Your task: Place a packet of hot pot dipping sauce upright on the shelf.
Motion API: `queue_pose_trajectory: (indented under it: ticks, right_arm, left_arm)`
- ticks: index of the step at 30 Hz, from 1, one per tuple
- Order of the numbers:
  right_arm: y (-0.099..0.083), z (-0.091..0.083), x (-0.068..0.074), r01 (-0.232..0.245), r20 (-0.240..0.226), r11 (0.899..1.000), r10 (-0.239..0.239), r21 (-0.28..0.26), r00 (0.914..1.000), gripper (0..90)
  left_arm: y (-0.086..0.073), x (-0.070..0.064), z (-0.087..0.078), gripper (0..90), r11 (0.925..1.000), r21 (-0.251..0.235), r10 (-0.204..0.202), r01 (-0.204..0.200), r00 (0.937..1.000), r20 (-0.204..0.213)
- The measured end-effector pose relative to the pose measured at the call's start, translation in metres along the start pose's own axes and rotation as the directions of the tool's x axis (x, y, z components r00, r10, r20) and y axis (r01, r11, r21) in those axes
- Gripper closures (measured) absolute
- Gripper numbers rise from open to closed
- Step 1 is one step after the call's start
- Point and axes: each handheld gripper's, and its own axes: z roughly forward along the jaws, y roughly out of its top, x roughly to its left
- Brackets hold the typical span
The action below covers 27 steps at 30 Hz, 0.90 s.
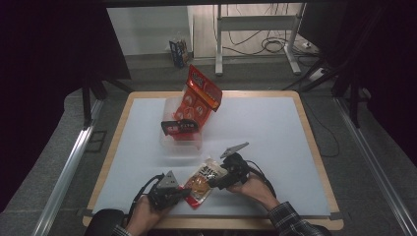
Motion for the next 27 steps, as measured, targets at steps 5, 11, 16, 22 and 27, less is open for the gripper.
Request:
queue_pose_trajectory:
  ticks: [5,11,16,22,27]
  right_arm:
    - [0.005,0.007,0.001,-0.061,-0.113,0.998,0.060,-0.005,0.9918,20.6]
    - [0.015,0.002,0.002,-0.090,-0.162,0.992,0.075,-0.088,0.9839,40.4]
    - [0.018,0.001,0.002,-0.079,-0.171,0.990,0.058,-0.116,0.9835,71.9]
    - [0.027,-0.007,0.012,-0.030,-0.182,0.992,0.007,-0.123,0.9833,83.2]
    - [0.035,-0.025,0.021,0.011,-0.182,0.987,-0.040,-0.160,0.9825,86.2]
  left_arm:
    - [0.000,-0.001,0.000,90.0,1.0000,0.004,0.004,-0.004,1.0000,-0.004]
    - [0.001,-0.004,-0.001,90.0,0.9994,0.010,0.034,-0.033,0.9991,-0.025]
    - [0.000,-0.006,-0.001,90.0,0.9987,0.008,0.051,-0.050,0.9979,-0.040]
    - [0.001,-0.009,-0.005,79.8,0.9967,-0.002,0.081,-0.081,0.9962,-0.034]
    - [0.000,-0.016,-0.012,60.7,0.9950,-0.021,0.097,-0.098,0.9942,-0.047]
